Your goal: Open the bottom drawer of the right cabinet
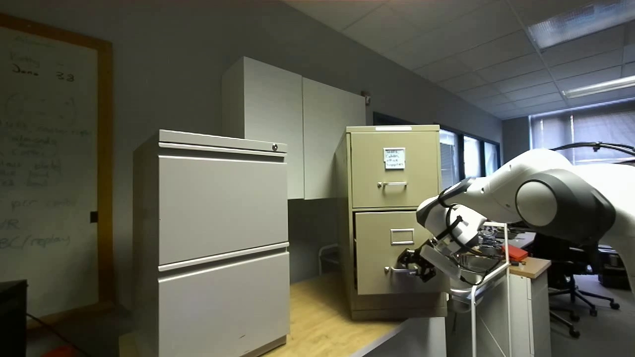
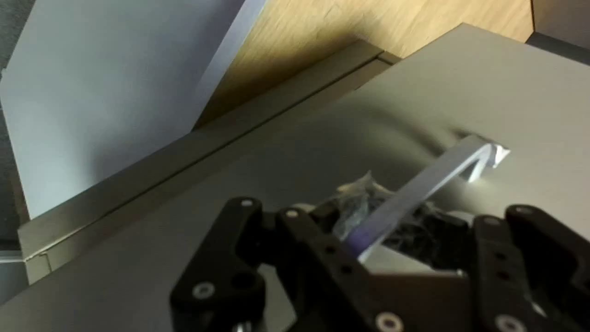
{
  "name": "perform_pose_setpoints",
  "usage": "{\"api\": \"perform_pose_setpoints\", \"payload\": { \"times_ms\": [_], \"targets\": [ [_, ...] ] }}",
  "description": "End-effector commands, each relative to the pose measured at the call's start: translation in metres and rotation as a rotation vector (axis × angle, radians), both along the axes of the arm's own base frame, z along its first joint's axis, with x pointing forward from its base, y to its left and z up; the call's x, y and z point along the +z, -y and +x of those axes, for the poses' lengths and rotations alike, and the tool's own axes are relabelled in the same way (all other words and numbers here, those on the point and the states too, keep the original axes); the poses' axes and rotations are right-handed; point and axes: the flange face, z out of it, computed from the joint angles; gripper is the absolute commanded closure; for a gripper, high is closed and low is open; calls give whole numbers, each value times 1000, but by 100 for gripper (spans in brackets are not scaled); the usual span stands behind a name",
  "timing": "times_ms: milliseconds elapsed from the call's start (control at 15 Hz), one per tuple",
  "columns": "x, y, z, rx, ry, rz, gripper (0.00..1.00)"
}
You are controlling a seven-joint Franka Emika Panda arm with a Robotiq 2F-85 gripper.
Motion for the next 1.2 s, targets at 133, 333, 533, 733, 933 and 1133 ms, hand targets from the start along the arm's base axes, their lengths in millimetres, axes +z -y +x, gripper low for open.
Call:
{"api": "perform_pose_setpoints", "payload": {
  "times_ms": [133, 333, 533, 733, 933, 1133],
  "targets": [
    [-33, -60, -63, 125, -102, 87, 99],
    [-34, -76, -88, 151, -124, 94, 99],
    [-34, -95, -115, 187, -150, 89, 99],
    [-36, -113, -142, 187, -153, 74, 99],
    [-38, -132, -166, 163, -133, 54, 99],
    [-41, -150, -189, 140, -104, 36, 99]
  ]
}}
